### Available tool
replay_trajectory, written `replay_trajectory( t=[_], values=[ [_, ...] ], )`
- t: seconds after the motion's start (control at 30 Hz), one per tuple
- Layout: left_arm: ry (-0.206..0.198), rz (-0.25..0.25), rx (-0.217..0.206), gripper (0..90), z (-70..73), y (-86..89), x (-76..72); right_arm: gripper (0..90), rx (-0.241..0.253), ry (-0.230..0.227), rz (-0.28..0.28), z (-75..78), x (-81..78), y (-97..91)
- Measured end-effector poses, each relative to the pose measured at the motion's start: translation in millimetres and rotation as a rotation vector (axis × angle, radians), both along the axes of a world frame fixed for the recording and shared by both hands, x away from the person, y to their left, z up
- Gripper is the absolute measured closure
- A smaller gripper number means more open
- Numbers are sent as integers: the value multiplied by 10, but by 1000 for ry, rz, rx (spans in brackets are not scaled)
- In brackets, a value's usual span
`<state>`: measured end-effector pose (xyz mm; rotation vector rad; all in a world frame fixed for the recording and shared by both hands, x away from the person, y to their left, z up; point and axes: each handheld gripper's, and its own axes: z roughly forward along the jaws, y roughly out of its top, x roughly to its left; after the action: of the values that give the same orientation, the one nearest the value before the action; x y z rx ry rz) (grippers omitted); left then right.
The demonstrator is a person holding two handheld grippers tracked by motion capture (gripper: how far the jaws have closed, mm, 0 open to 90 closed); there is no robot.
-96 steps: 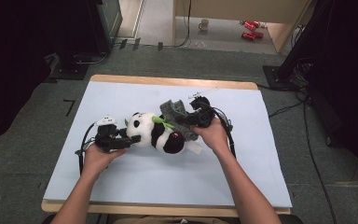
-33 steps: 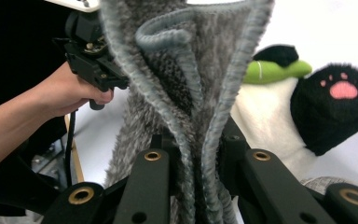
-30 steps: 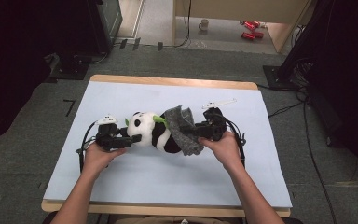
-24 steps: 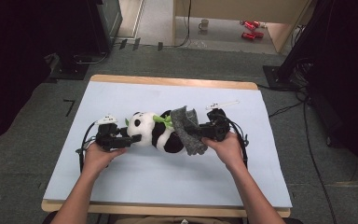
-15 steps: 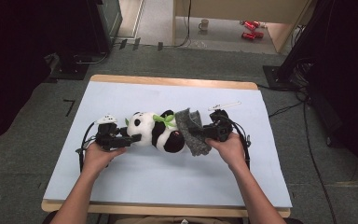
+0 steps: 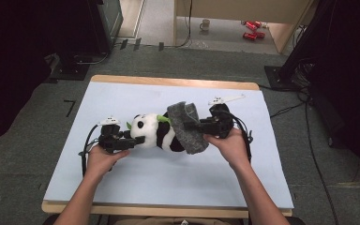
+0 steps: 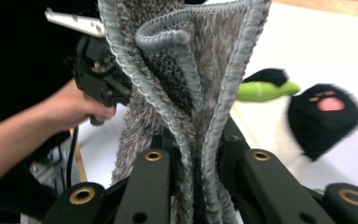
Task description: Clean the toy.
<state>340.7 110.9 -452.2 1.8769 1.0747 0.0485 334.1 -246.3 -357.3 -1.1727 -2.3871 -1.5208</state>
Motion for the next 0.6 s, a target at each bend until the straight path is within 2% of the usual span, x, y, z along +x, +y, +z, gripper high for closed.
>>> replay_trajectory(
  t=[0.1, 0.3, 0.43, 0.6],
  values=[
    [-3, -2, 11, 364, -6, -5, -10, 792, -59, 15, 3, -117, 35, 76],
    [8, 4, 11, 367, -13, -6, 4, 795, -30, 47, -26, -260, 106, -31],
    [13, 1, 9, 367, -14, 3, 19, 797, -43, 69, -62, -336, 135, -124],
    [12, -2, 3, 365, -16, 12, 37, 797, -69, 107, -87, -504, 172, -182]
  ],
)
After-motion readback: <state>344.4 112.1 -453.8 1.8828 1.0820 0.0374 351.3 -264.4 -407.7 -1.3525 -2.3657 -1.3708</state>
